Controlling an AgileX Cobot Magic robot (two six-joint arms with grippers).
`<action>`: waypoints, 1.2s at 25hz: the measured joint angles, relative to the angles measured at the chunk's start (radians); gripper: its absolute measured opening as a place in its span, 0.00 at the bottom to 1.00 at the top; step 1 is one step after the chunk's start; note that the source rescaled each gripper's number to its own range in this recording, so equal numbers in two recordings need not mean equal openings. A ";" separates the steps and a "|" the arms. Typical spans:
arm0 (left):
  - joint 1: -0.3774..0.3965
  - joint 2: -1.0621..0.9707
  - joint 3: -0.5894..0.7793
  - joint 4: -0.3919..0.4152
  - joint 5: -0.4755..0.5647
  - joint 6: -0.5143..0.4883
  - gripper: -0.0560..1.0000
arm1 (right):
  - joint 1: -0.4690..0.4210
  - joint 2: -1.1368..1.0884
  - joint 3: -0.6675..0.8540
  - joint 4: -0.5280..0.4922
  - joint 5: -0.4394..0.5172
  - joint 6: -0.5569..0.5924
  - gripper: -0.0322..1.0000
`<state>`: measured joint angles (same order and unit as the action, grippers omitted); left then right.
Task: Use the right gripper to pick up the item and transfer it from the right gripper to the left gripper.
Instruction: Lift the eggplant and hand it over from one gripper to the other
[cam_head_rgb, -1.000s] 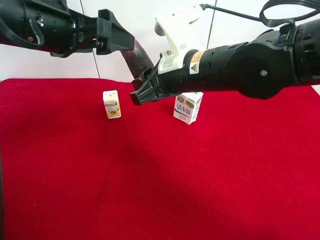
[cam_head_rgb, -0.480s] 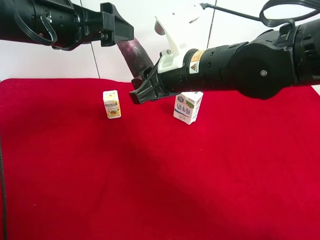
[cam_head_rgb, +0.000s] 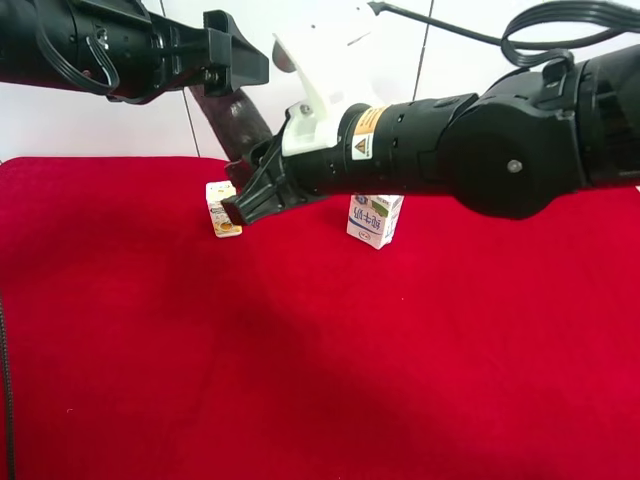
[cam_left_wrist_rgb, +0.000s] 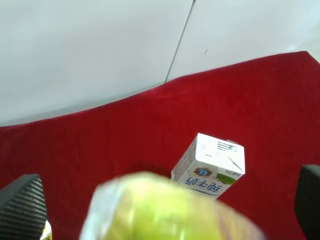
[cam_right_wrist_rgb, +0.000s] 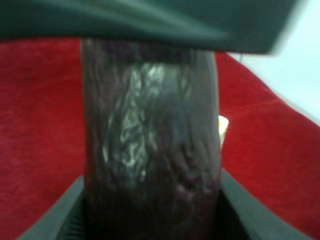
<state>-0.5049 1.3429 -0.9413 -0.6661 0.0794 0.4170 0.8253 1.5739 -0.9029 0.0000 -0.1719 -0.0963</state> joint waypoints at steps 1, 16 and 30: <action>0.000 0.000 0.000 0.000 0.000 0.000 1.00 | 0.001 0.004 0.000 0.000 -0.001 0.000 0.04; -0.007 0.000 -0.009 -0.026 0.005 -0.016 0.35 | 0.001 0.012 0.000 0.000 -0.014 0.004 0.04; -0.007 -0.001 -0.011 -0.026 0.001 -0.016 0.35 | 0.001 0.013 0.000 0.000 -0.037 0.003 0.04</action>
<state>-0.5117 1.3416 -0.9526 -0.6916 0.0800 0.4014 0.8266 1.5869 -0.9029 0.0000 -0.2089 -0.0930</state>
